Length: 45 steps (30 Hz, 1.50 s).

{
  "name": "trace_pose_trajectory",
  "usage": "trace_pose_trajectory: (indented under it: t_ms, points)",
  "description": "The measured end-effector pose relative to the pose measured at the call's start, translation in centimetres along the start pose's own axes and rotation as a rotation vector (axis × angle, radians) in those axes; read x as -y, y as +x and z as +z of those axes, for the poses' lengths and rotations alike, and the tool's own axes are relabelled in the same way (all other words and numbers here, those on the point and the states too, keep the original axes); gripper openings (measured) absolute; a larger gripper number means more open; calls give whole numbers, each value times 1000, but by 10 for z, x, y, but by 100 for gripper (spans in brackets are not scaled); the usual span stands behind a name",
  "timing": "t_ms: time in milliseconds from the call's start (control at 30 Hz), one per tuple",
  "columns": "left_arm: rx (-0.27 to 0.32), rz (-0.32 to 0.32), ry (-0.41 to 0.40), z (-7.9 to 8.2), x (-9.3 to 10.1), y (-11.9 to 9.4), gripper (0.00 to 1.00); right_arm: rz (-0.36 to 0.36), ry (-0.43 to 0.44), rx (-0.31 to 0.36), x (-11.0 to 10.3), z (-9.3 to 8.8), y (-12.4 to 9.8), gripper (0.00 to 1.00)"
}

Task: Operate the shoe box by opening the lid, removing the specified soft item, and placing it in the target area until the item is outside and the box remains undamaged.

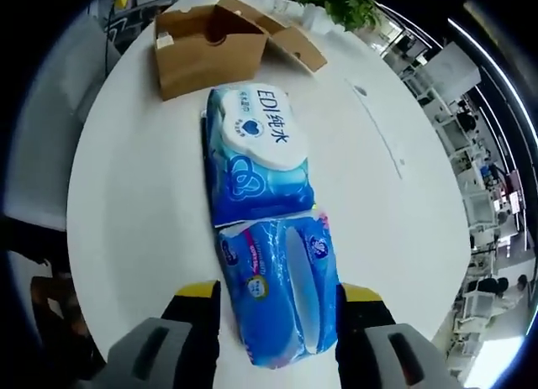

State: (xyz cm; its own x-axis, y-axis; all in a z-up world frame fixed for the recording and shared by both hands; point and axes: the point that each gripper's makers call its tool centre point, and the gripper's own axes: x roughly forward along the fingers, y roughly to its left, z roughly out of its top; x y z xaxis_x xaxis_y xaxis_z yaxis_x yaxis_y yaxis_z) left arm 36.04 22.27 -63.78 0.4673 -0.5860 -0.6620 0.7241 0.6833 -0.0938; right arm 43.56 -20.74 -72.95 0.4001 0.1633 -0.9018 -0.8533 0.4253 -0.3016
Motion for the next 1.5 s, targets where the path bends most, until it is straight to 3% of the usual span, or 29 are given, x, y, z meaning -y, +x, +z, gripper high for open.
trace_pose_trajectory:
  t_ms: [267, 500, 700, 1133, 1267, 1500]
  points:
    - [12, -10, 0, -2, 0, 0, 70, -3, 217, 68, -4, 1, -9, 53]
    - [18, -14, -2, -6, 0, -3, 70, -15, 289, 81, -9, -3, -15, 53]
    - [23, -21, -4, -6, -1, -2, 70, -47, 422, 152, -7, 5, -24, 53]
    - [28, -44, 7, -8, 0, 0, 69, -87, 510, 206, -12, 9, -39, 52]
    - [38, -50, 0, -7, 2, 2, 69, -94, 559, 246, -15, 16, -44, 53]
    - [43, -66, 6, -6, 4, 3, 69, -108, 569, 276, -23, 26, -49, 54]
